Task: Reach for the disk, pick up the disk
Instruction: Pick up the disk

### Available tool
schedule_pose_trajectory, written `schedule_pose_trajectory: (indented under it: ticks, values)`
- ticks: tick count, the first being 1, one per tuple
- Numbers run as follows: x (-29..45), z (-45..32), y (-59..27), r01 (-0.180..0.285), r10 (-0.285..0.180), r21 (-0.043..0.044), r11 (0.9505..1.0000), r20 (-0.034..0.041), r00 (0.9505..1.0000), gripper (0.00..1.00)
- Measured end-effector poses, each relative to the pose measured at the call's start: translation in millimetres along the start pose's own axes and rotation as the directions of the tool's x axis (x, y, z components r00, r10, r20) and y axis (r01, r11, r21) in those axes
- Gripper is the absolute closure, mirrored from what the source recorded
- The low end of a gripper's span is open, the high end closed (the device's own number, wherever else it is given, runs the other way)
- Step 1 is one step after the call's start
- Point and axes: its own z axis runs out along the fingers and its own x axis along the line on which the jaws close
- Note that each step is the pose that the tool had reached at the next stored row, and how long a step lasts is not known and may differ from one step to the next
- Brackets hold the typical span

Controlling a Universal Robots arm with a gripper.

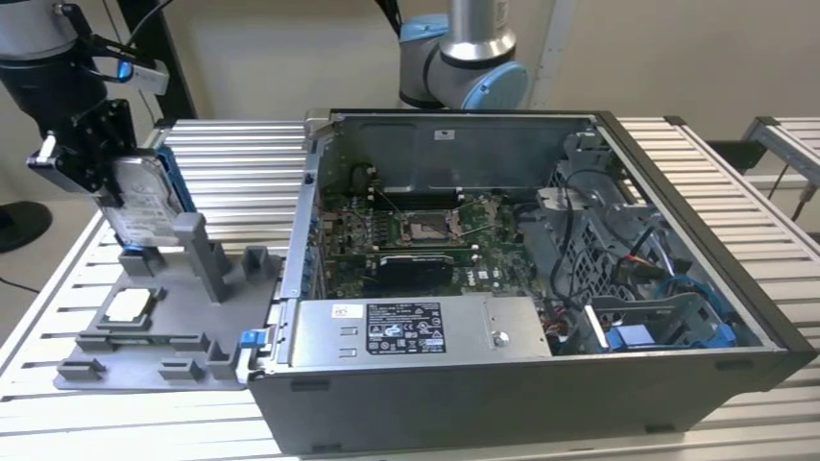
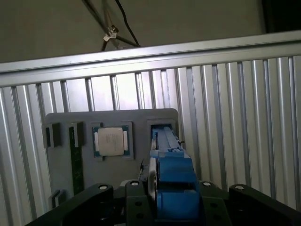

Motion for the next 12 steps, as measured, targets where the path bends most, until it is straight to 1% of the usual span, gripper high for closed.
schedule_pose_trajectory:
  ticks: [9,12]
  values:
    - [0.0,-9.1,0.1,0.000,0.000,0.0000,1.0000,0.0000,1.0000,1.00]
    - [-0.1,-13.6,0.1,0.000,0.000,0.0001,1.0000,0.0000,1.0000,1.00]
